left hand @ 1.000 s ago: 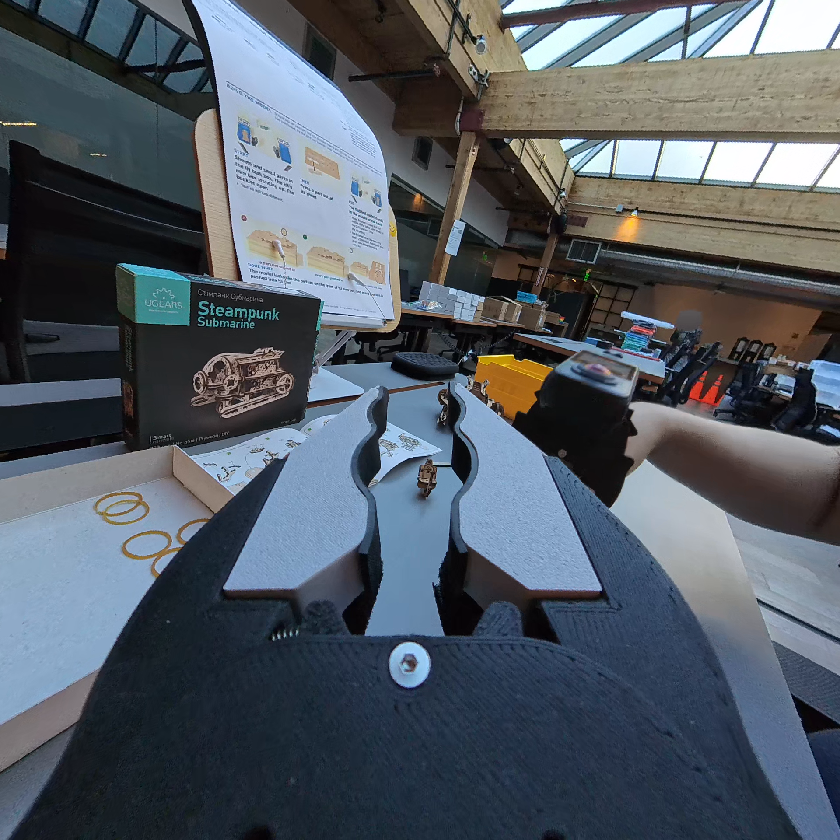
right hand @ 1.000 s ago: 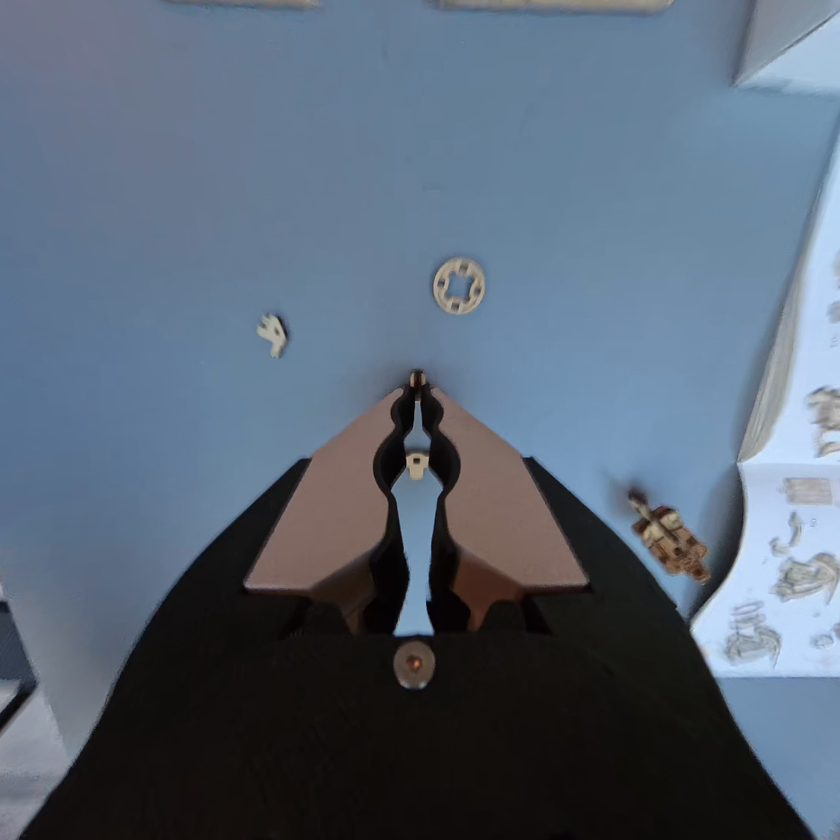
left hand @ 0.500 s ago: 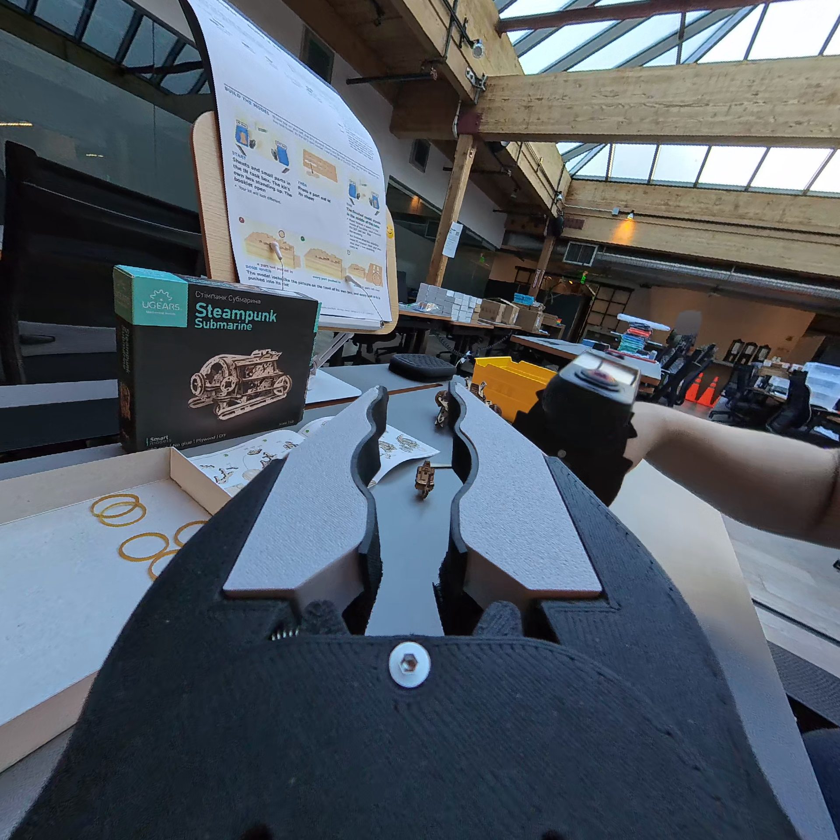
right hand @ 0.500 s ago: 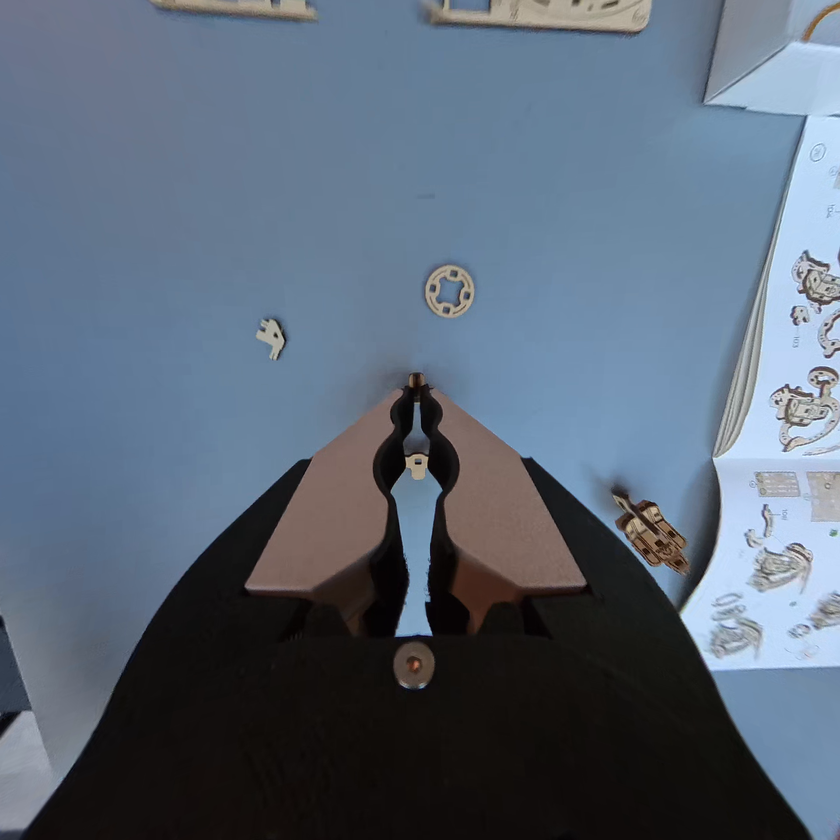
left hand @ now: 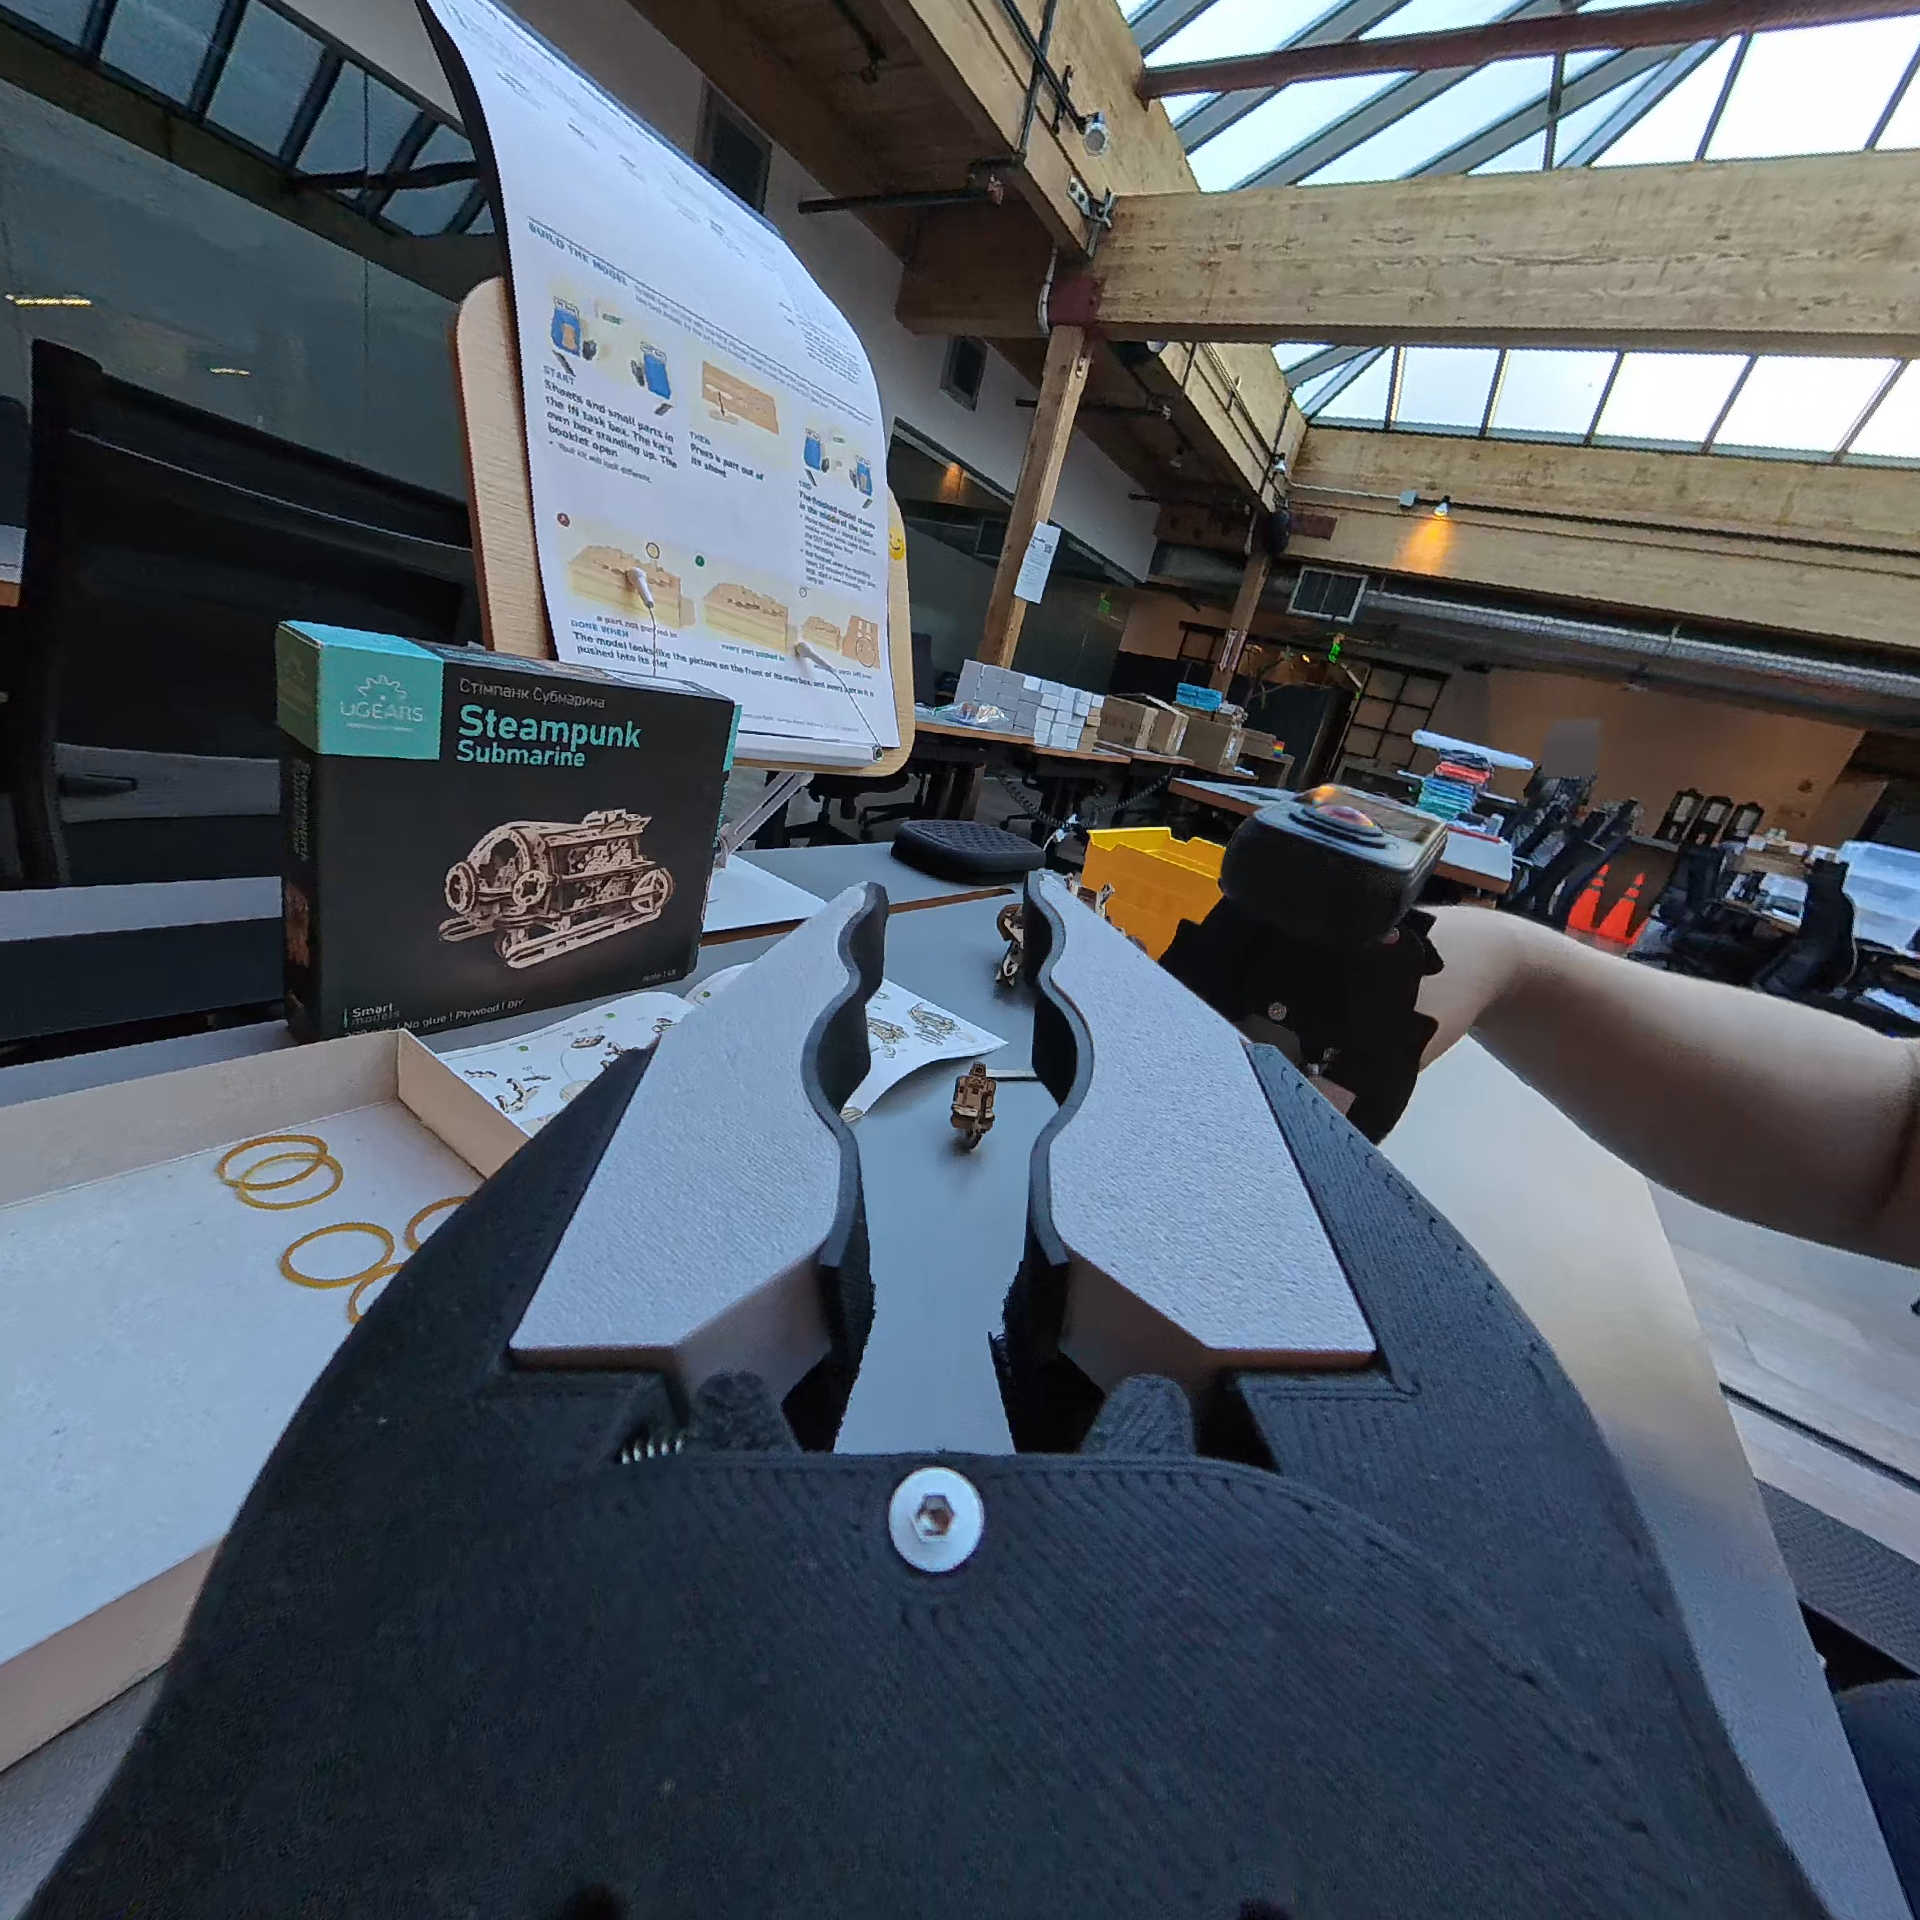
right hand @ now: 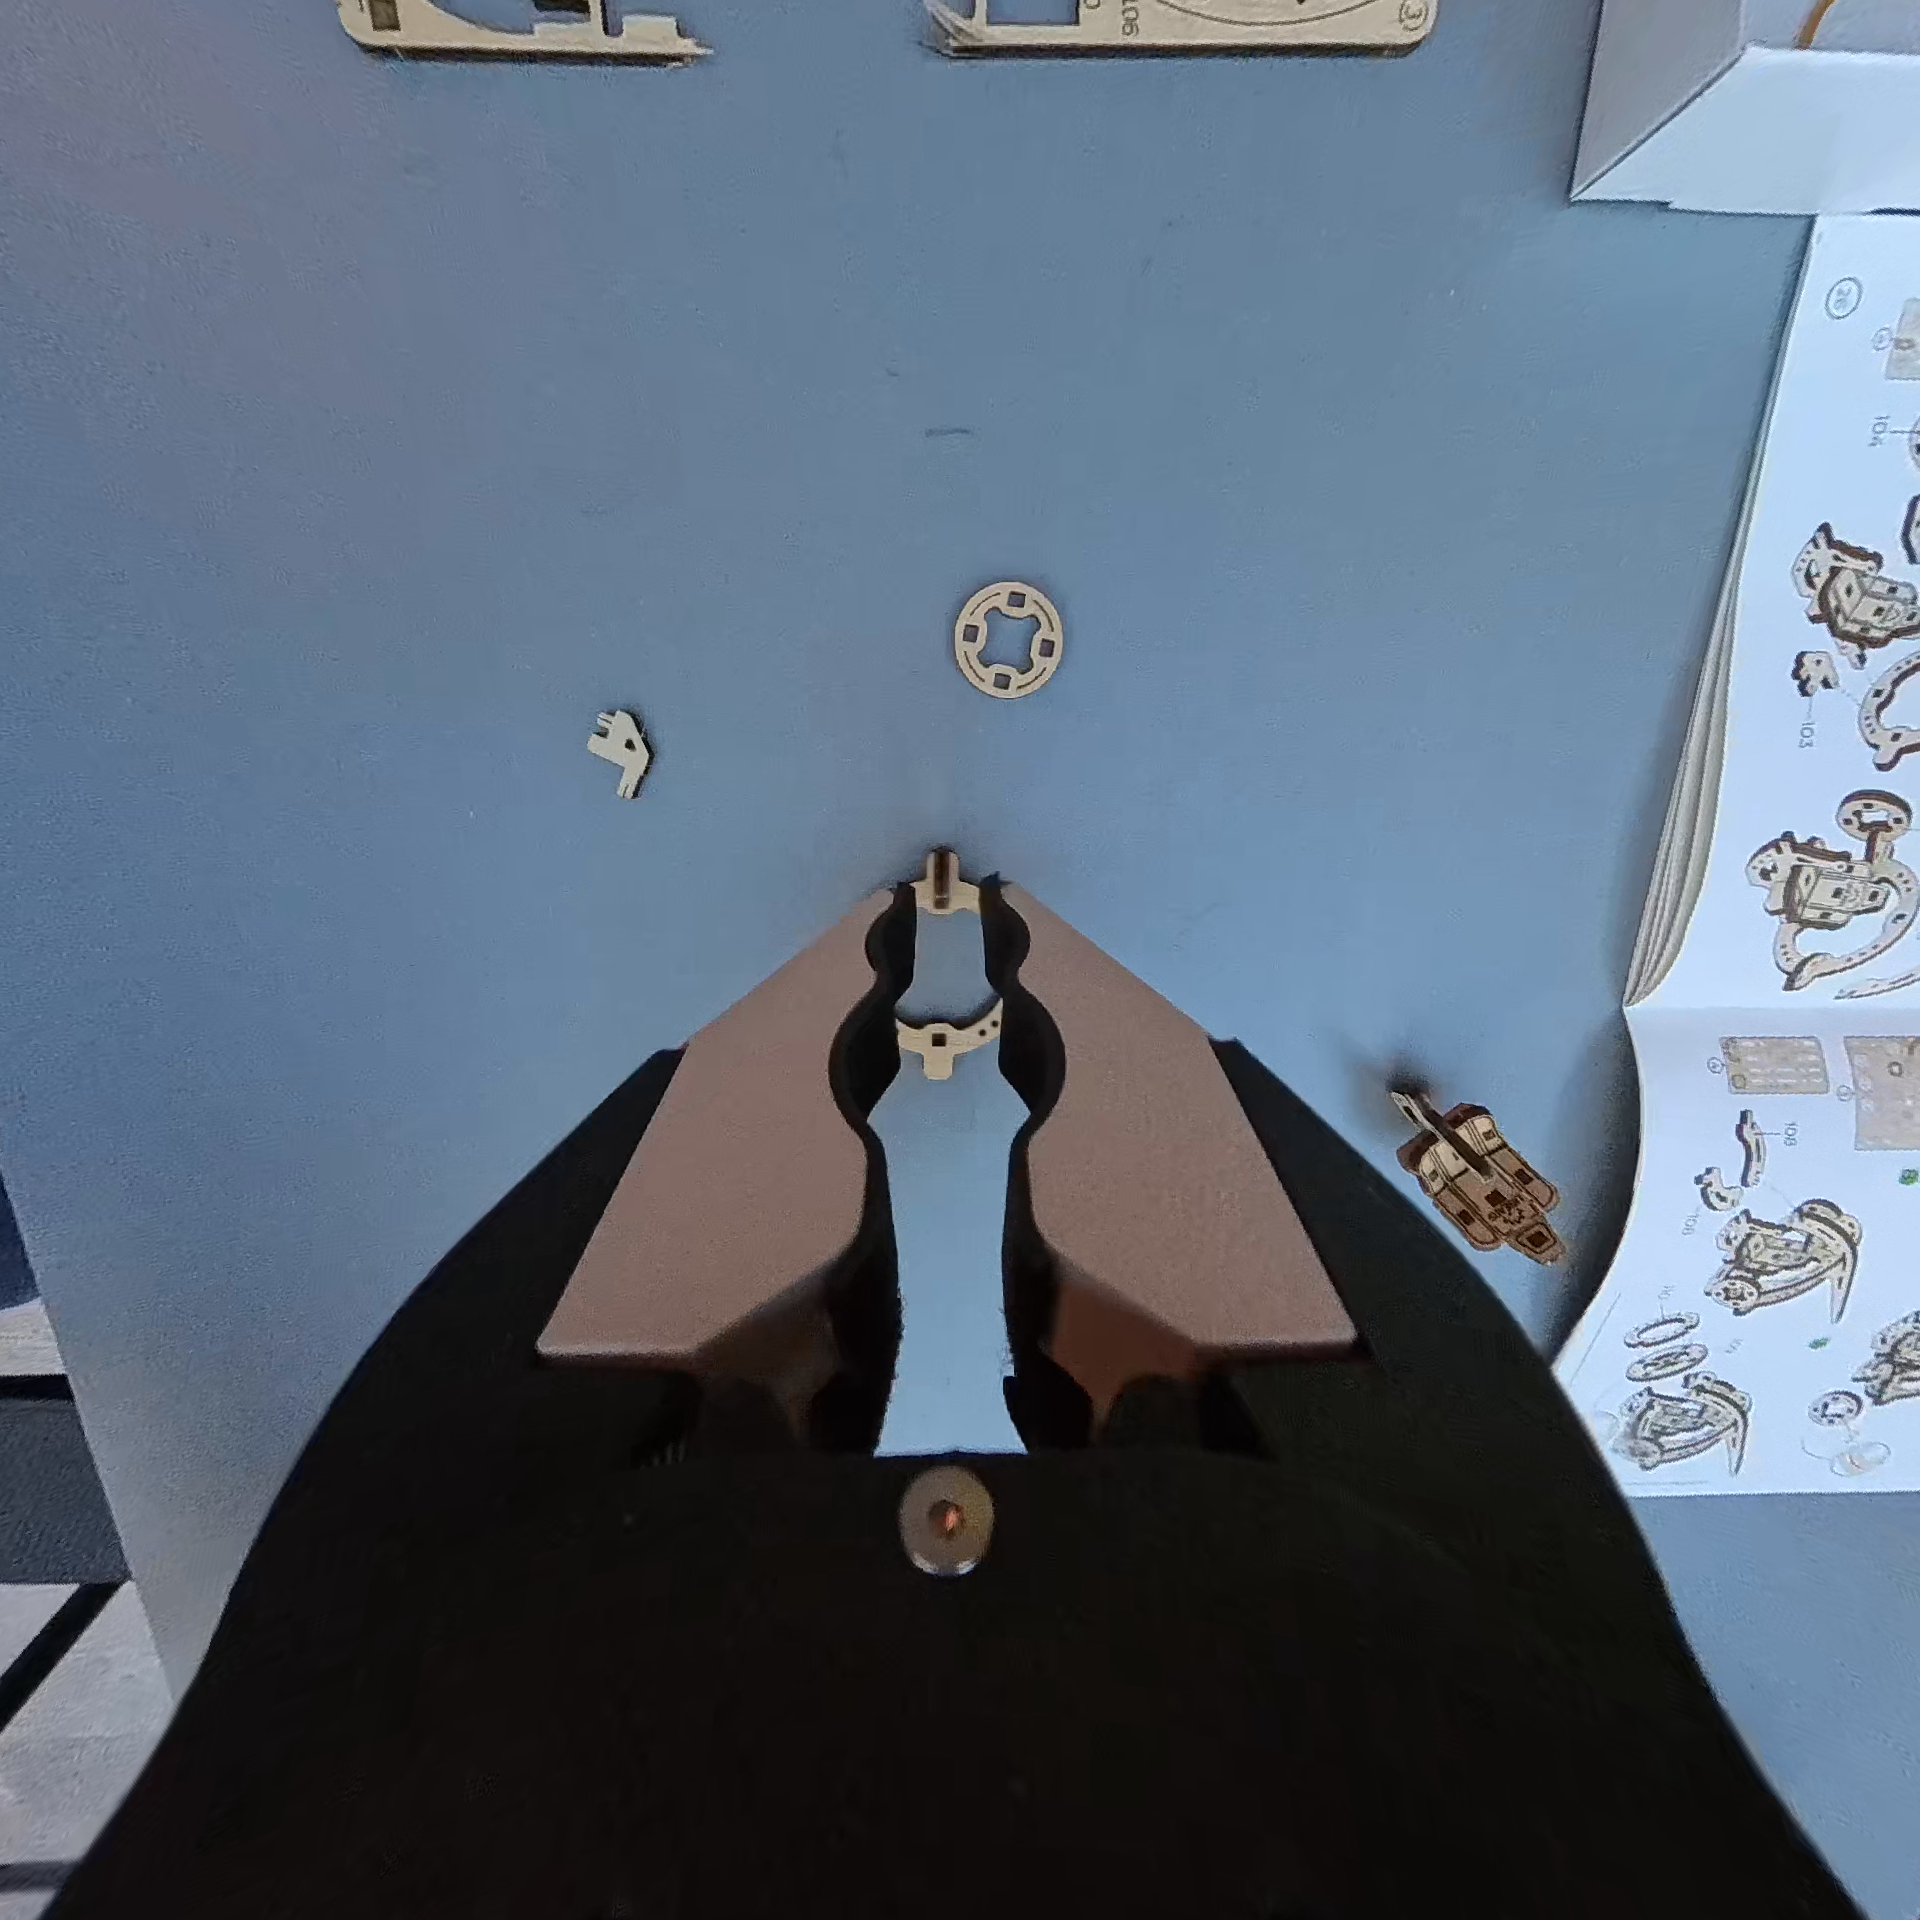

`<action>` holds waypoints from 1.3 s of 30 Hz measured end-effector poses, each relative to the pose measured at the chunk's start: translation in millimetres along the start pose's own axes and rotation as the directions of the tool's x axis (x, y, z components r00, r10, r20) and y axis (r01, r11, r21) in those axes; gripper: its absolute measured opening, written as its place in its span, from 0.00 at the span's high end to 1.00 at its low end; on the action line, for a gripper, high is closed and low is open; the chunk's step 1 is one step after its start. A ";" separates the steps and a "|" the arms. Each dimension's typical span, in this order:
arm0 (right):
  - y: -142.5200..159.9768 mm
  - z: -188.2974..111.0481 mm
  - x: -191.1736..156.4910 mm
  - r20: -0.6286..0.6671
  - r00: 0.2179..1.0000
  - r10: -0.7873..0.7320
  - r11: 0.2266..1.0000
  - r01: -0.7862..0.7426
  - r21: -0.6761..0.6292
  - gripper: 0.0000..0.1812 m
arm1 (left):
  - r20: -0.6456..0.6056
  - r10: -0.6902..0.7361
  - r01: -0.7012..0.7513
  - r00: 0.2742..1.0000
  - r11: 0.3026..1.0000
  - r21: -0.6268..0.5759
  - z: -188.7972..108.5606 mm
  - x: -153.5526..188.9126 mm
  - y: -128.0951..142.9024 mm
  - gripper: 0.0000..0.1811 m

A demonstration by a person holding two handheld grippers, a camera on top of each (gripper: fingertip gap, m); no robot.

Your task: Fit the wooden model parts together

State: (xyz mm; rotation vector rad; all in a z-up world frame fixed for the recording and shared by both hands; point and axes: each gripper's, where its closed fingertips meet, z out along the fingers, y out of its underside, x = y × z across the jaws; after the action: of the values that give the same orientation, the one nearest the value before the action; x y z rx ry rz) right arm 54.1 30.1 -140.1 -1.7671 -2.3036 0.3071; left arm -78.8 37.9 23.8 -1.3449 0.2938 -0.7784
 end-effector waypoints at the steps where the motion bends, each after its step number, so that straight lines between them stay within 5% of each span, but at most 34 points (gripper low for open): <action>1: 1.3 2.1 0.2 -0.003 1.000 -0.010 1.000 0.010 -0.015 0.94 | 0.000 0.002 -0.002 1.000 1.000 0.003 -0.3 0.4 -0.8 0.87; 11: 1.3 10.9 -1.8 0.038 0.999 -0.009 1.000 0.010 -0.010 1.00 | -0.002 0.003 -0.003 1.000 1.000 0.004 -0.6 1.1 -1.5 0.87; 26: 2.6 9.3 0.1 -0.001 0.997 0.074 0.978 -0.072 0.195 1.00 | -0.013 0.001 -0.001 1.000 1.000 -0.017 3.1 3.0 4.6 0.87; 31: -4.2 -3.2 4.0 -0.078 0.984 -0.163 0.957 0.177 0.228 0.91 | -0.009 -0.010 0.010 1.000 1.000 -0.019 3.1 0.6 6.0 0.86; 35: 5.2 1.0 6.9 -0.089 0.924 -0.372 0.923 0.379 0.068 0.90 | -0.011 -0.011 0.011 1.000 1.000 -0.028 3.9 0.4 7.9 0.87; 39: -0.9 1.9 -0.1 -0.030 0.922 -0.386 0.920 0.387 0.059 0.90 | -0.008 -0.001 0.001 1.000 0.999 -0.034 3.8 0.2 8.2 0.86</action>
State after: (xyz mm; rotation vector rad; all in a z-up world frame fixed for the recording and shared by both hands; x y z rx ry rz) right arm 52.8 29.7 -141.6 -1.2374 -2.5285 0.2876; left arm -73.6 40.8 17.0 -1.3740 0.3137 -0.7827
